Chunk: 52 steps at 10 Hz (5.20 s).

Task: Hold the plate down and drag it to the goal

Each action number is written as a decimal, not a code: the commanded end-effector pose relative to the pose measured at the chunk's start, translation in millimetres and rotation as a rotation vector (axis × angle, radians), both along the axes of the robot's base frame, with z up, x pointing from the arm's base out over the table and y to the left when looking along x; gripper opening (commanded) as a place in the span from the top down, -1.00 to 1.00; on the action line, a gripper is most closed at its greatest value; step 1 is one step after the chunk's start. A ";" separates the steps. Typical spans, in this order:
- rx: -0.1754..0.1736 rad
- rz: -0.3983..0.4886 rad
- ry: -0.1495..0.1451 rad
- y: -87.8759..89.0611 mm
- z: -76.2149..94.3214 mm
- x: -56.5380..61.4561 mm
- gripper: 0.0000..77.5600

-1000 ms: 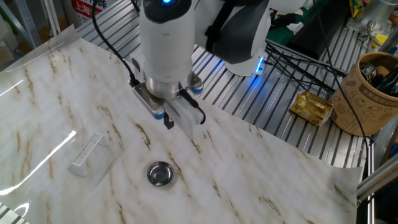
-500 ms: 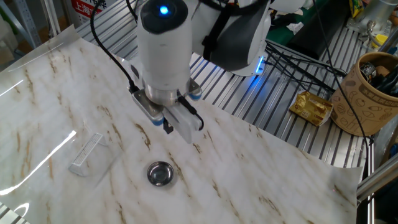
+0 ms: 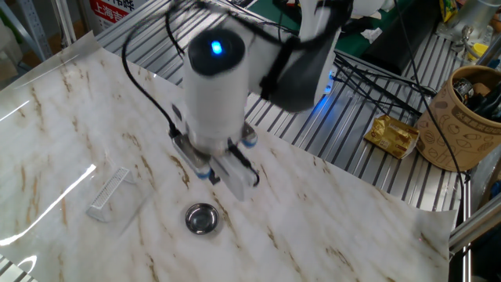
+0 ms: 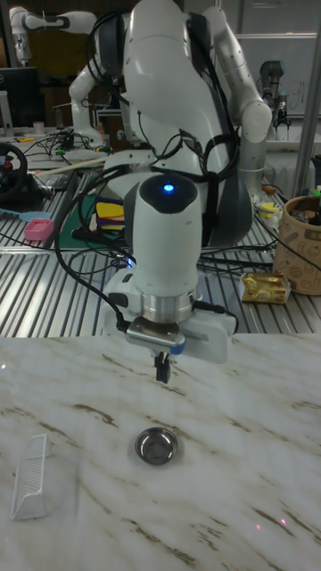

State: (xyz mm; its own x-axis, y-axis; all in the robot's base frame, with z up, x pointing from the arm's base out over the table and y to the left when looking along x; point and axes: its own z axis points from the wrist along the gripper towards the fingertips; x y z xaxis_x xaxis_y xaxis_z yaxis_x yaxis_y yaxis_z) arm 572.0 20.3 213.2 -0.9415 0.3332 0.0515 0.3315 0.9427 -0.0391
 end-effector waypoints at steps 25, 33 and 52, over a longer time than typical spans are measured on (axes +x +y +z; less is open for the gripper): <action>-0.012 0.109 -0.063 -6.0 -132.7 18.9 1.00; -0.020 0.124 -0.082 -13.1 -143.6 21.7 1.00; -0.081 0.178 -0.112 -40.5 -154.3 25.4 1.00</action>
State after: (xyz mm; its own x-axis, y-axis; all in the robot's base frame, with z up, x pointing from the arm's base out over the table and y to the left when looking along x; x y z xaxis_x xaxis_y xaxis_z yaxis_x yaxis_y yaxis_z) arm 596.4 -19.2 57.8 -0.9842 0.1617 -0.0724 0.1678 0.9818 -0.0883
